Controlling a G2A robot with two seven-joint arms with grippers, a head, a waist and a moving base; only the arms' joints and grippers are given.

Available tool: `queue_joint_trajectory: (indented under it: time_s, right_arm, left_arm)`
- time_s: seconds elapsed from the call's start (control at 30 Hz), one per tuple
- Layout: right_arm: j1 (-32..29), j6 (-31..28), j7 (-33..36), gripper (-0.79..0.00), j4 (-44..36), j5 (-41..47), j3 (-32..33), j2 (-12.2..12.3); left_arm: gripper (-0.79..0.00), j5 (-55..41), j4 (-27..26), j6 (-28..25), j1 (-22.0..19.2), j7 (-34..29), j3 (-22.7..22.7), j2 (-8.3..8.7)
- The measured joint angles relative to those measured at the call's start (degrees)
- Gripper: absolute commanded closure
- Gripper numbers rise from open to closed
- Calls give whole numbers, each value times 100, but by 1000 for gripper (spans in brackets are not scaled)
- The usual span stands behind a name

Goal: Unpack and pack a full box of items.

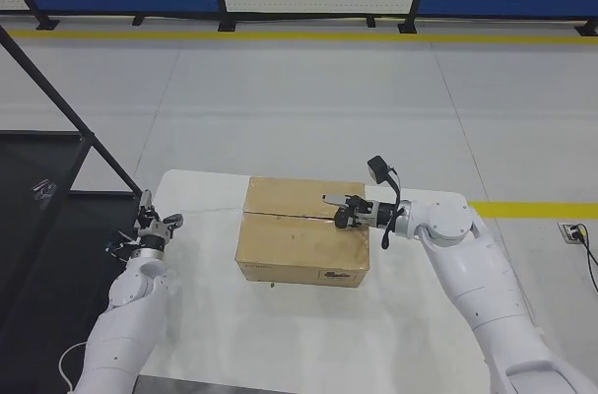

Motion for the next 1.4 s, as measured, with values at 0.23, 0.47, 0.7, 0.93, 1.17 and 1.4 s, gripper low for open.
queue_joint_trajectory:
  time_s: [0.23,0.47,0.7,0.93,1.17,1.4]
  right_arm:
    - [0,0,0,-785,0,0,0,0]
    - [0,0,0,-785,0,0,0,0]
    - [0,0,0,-785,0,0,0,0]
    - [0,0,0,-785,0,0,0,0]
    - [0,0,0,-785,0,0,0,0]
    - [0,0,0,-785,0,0,0,0]
  left_arm:
    - [-785,-63,-334,311,544,-622,-103,59]
    - [-785,286,-974,647,975,-1020,-81,124]
    - [-785,232,-1056,1035,828,-883,46,63]
    - [-785,-136,-137,969,107,-511,131,-79]
    - [-785,-505,609,451,-415,-766,27,-144]
    - [-785,-863,617,-484,-456,-1068,-252,-120]
